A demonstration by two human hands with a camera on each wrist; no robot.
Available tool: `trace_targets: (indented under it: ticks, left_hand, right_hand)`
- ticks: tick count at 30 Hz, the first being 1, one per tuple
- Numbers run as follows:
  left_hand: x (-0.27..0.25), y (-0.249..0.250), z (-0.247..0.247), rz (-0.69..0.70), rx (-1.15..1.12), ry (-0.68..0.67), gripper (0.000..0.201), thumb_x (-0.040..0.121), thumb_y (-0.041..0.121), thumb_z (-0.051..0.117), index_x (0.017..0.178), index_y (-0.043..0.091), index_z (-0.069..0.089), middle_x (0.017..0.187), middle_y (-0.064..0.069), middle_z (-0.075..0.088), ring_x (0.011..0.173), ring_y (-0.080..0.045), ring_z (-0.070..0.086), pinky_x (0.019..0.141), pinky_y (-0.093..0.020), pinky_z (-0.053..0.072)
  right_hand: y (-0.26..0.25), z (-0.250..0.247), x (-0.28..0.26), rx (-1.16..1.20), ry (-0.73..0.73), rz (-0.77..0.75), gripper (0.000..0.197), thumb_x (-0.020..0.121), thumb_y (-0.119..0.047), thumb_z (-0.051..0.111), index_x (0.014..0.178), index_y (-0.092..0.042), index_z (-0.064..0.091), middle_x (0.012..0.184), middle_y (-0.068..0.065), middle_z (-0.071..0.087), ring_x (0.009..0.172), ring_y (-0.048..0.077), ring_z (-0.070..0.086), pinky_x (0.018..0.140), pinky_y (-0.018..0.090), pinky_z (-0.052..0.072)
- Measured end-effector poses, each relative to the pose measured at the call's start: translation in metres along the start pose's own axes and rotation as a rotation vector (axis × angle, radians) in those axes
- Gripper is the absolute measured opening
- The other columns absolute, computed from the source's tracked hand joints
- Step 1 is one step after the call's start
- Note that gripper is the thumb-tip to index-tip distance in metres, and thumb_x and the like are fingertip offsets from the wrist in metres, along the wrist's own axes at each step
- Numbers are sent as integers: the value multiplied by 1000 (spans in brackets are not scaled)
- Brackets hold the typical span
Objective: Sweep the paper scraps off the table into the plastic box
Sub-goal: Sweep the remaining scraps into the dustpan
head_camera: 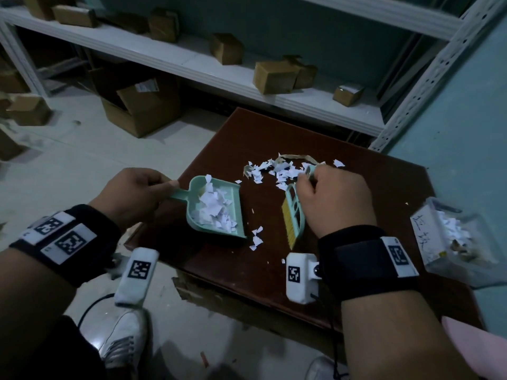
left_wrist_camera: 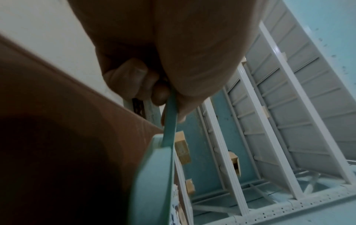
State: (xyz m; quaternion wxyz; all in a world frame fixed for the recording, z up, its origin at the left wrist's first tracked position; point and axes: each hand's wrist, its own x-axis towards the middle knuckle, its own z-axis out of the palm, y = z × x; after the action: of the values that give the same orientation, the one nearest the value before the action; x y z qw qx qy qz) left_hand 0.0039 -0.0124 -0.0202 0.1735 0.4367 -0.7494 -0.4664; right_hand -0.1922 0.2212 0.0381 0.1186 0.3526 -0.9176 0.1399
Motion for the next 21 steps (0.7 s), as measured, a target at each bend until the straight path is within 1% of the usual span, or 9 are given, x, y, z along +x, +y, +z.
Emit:
trace_targets:
  ticks: [2, 5, 7, 10, 12, 15, 17, 19, 21]
  left_hand:
    - [-1, -3, -5, 5, 39, -45, 26, 94, 34, 73, 77, 16, 79, 52, -3, 59, 52, -21, 52, 57, -33, 46]
    - [-5, -4, -1, 77, 213, -70, 23, 93, 35, 74, 76, 21, 79, 48, 11, 63, 49, -10, 55, 57, -28, 45]
    - [-8, -3, 4, 133, 288, -80, 21, 92, 35, 74, 78, 20, 79, 54, 10, 65, 50, -5, 55, 56, -26, 44]
    - [-8, -5, 13, 187, 315, -91, 20, 92, 34, 74, 82, 19, 80, 71, 3, 72, 64, -10, 62, 64, -29, 45]
    - [-7, -8, 16, 171, 303, -98, 19, 92, 35, 74, 81, 20, 80, 75, 3, 74, 69, -10, 64, 63, -26, 46]
    - [-2, -15, 21, 105, 207, -111, 20, 91, 36, 75, 79, 21, 79, 75, 1, 75, 71, -16, 68, 64, -26, 49]
    - [1, -20, 24, 73, 109, -126, 22, 91, 37, 76, 76, 21, 79, 69, 0, 73, 63, -18, 65, 65, -30, 51]
    - [1, -23, 28, 44, 17, -147, 22, 92, 37, 75, 77, 21, 79, 61, 0, 69, 54, -15, 59, 61, -33, 50]
    - [0, -20, 35, 29, -54, -160, 24, 94, 34, 73, 78, 16, 78, 56, 2, 63, 49, -12, 54, 57, -32, 47]
  right_hand:
    - [-5, 3, -6, -40, -37, -18, 38, 101, -38, 48, 70, -17, 52, 59, -1, 50, 56, 16, 47, 50, 30, 29]
    - [-20, 7, -16, 0, -85, -33, 36, 102, -38, 48, 72, -18, 54, 60, -3, 50, 54, 10, 44, 48, 28, 28]
    - [-31, 10, -22, 73, -87, -36, 39, 102, -38, 49, 67, -21, 47, 58, -4, 48, 52, 8, 41, 46, 28, 26]
    - [-41, 19, -26, 208, -69, -4, 46, 102, -38, 51, 61, -22, 37, 55, -3, 45, 50, 12, 40, 49, 31, 26]
    - [-41, 22, -25, 269, -49, 22, 46, 102, -39, 51, 61, -21, 40, 55, -2, 47, 50, 15, 43, 51, 33, 32]
    - [-33, 16, -21, 349, 36, 43, 44, 102, -40, 53, 65, -16, 51, 57, 2, 56, 53, 20, 55, 53, 42, 51]
    - [-21, 8, -17, 385, 110, 68, 43, 101, -39, 54, 65, -16, 55, 59, 1, 62, 55, 20, 61, 55, 43, 54]
    - [-7, -1, -13, 393, 175, 91, 41, 101, -39, 54, 68, -15, 60, 62, 0, 65, 57, 19, 63, 56, 43, 55]
    - [9, -10, -12, 386, 219, 128, 39, 100, -40, 54, 72, -16, 64, 65, 0, 67, 59, 19, 64, 58, 45, 57]
